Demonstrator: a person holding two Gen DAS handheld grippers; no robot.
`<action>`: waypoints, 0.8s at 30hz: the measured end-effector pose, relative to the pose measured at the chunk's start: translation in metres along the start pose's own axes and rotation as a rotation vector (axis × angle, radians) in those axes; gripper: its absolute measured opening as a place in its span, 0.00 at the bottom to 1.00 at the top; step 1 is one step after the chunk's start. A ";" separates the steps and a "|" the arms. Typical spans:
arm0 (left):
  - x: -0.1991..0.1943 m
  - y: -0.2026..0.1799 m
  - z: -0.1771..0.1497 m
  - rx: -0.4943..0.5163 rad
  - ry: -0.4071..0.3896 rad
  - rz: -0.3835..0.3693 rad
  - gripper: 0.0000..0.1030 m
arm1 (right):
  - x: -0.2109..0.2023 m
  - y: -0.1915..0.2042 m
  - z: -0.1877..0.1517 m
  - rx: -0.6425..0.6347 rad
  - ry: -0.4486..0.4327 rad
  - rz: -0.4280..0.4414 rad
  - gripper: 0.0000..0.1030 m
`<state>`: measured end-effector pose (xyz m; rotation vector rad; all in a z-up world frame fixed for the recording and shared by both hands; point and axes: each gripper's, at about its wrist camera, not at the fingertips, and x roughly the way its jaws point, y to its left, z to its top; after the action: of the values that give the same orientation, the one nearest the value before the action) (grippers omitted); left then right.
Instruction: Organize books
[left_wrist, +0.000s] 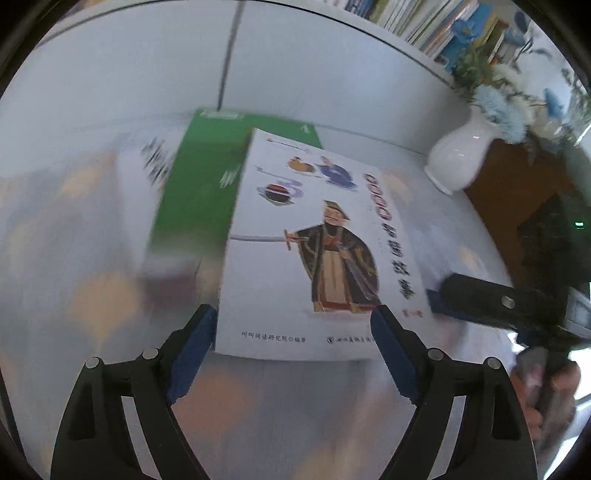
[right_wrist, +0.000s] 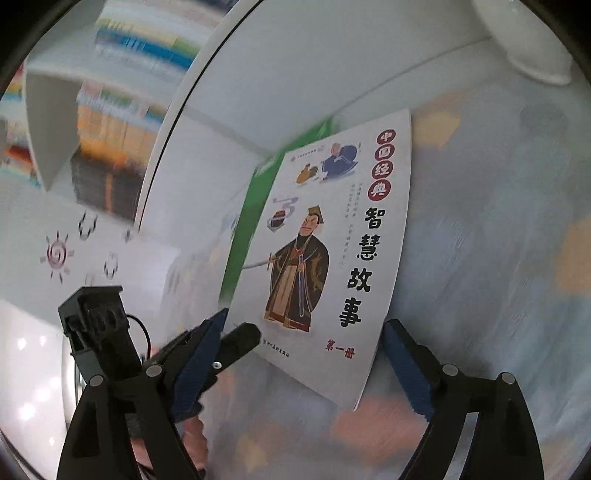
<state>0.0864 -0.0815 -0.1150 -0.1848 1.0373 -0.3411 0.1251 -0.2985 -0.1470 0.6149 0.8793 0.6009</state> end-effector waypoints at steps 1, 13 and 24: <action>-0.012 0.003 -0.015 -0.002 0.011 -0.013 0.80 | 0.002 0.007 -0.011 -0.010 0.013 -0.003 0.87; -0.137 0.062 -0.172 0.030 0.052 0.023 0.80 | 0.017 0.095 -0.189 -0.238 0.240 -0.013 0.87; -0.106 0.117 -0.136 -0.093 0.070 -0.102 0.50 | 0.032 0.058 -0.147 -0.124 0.303 0.111 0.60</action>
<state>-0.0578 0.0674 -0.1332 -0.3118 1.1165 -0.3944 0.0057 -0.2018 -0.1954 0.4685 1.0859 0.8574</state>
